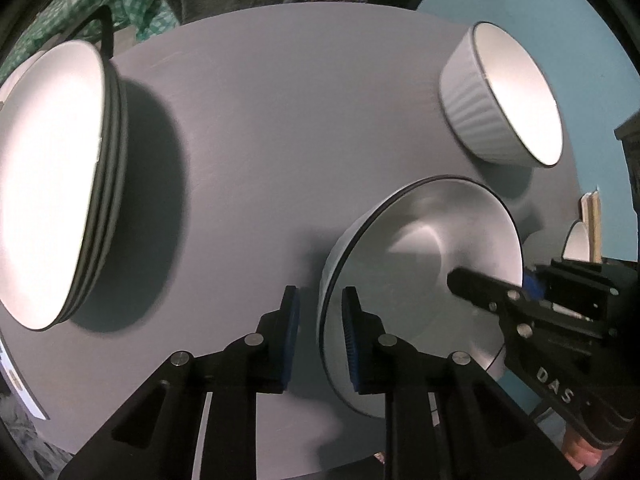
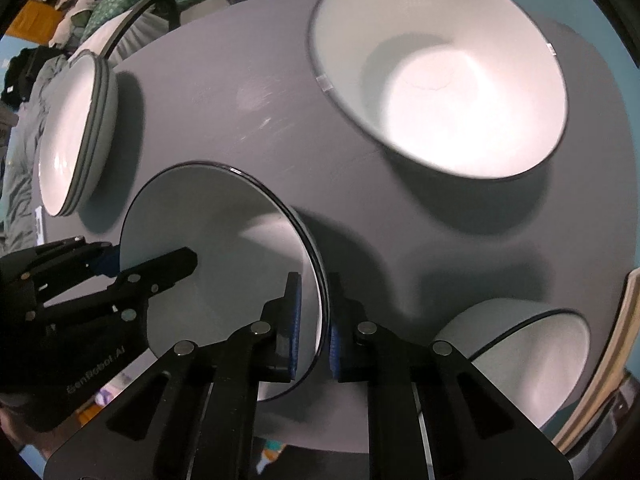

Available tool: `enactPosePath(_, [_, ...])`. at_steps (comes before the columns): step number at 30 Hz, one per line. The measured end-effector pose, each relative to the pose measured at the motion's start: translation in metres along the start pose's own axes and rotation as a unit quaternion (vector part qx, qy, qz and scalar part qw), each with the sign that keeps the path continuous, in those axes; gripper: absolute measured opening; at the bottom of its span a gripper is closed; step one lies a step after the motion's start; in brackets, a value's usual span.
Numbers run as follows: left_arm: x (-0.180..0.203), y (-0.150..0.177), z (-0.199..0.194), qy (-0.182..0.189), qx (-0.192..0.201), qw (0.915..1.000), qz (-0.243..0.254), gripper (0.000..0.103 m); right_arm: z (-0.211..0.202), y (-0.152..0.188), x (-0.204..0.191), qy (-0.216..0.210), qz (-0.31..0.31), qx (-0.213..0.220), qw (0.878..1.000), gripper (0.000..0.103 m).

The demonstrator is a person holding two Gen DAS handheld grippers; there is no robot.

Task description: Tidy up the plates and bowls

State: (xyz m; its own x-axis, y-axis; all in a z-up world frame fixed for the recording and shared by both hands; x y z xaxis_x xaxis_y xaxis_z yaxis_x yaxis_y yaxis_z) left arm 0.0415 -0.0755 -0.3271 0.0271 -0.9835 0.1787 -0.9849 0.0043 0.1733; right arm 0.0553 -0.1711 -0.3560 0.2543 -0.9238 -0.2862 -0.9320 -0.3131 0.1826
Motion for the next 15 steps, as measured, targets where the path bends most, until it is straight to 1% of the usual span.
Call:
enactPosePath(2, [-0.006, 0.003, 0.001, -0.003, -0.005, 1.0000, -0.003, 0.021, 0.001, 0.002, -0.005, -0.018, -0.001, -0.008, 1.000, 0.012])
enactPosePath(4, [-0.010, 0.005, 0.001, -0.005, -0.007, 1.0000, -0.005, 0.022, 0.000, 0.001, -0.004, -0.016, -0.002, -0.002, 1.000, 0.012])
enactPosePath(6, [-0.009, 0.007, -0.001, 0.005, -0.006, 1.0000, -0.005, 0.022, 0.002, 0.001, -0.002, -0.015, 0.003, 0.000, 1.000, 0.012])
enactPosePath(8, [-0.006, 0.008, -0.002, -0.001, -0.004, 1.0000, 0.000, 0.022, 0.004, 0.000, 0.002, -0.019, 0.015, -0.005, 1.000, 0.012])
enactPosePath(10, [-0.004, 0.008, -0.002, -0.006, -0.003, 1.0000, 0.004, 0.022, 0.008, -0.004, -0.004, -0.021, 0.019, -0.002, 1.000, 0.012])
enactPosePath(15, [0.002, 0.014, -0.001, 0.018, -0.009, 0.9998, -0.006, 0.019, 0.001, 0.002, 0.006, -0.031, 0.032, 0.006, 0.999, 0.012])
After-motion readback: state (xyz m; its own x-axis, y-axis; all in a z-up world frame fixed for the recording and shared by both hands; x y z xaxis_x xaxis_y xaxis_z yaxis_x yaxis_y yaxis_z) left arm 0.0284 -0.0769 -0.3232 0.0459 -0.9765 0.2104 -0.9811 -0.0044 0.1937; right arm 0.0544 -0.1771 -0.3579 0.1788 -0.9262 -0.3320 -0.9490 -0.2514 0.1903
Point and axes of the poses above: each gripper's, at about its wrist camera, not at the fingertips, and z roughly the way its jaws point, x to its right, y to its underside, the point moved 8 cm from there along z, roughly the way its jaws point, and after that the axes turned 6 degrees about -x, right-handed, at the moved point
